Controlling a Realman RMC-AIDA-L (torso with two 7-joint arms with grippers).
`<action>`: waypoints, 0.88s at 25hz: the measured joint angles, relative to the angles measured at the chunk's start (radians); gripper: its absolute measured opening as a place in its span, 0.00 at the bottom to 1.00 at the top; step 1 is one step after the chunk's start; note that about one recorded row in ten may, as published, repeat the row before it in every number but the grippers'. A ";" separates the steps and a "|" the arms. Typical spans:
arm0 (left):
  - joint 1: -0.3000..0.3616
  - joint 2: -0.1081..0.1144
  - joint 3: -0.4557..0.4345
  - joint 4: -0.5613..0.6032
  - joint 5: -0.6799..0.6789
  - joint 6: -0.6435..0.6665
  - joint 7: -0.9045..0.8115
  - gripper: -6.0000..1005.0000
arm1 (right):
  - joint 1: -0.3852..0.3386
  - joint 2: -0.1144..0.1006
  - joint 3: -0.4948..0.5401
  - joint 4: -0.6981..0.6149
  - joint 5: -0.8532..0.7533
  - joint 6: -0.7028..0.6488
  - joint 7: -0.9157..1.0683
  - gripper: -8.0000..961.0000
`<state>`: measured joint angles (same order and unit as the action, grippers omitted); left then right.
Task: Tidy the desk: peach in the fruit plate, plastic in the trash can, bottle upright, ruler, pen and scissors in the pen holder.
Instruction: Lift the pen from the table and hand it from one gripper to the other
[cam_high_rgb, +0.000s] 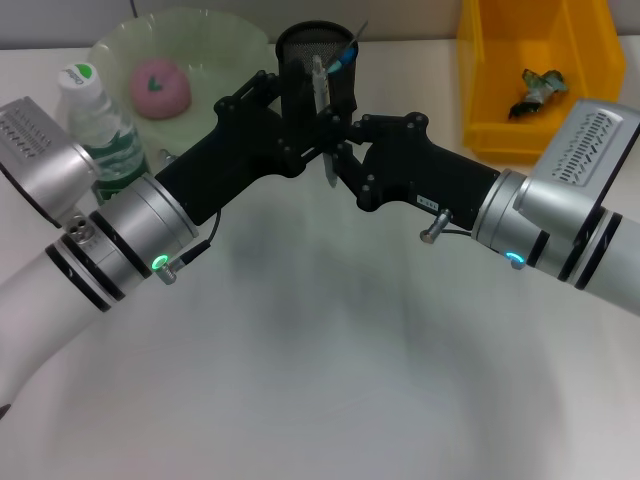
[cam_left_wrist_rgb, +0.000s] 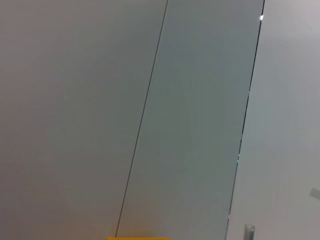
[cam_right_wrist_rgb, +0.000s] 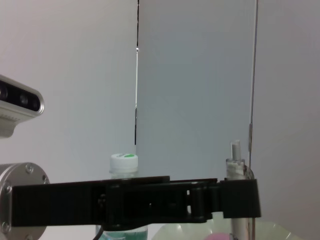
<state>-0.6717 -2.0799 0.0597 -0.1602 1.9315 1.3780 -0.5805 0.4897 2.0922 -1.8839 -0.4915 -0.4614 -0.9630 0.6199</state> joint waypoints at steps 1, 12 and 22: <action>-0.001 0.000 0.000 -0.002 0.000 -0.003 0.001 0.74 | 0.000 0.000 -0.001 0.000 0.001 0.002 0.000 0.14; -0.005 0.000 -0.014 -0.021 -0.001 -0.020 0.033 0.56 | 0.000 0.000 -0.001 0.001 0.003 0.003 -0.002 0.14; -0.015 0.000 -0.017 -0.030 0.003 -0.025 0.044 0.18 | -0.001 0.000 -0.001 0.000 0.006 0.001 -0.003 0.14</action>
<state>-0.6865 -2.0797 0.0429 -0.1899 1.9343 1.3532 -0.5367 0.4892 2.0921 -1.8845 -0.4915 -0.4551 -0.9619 0.6172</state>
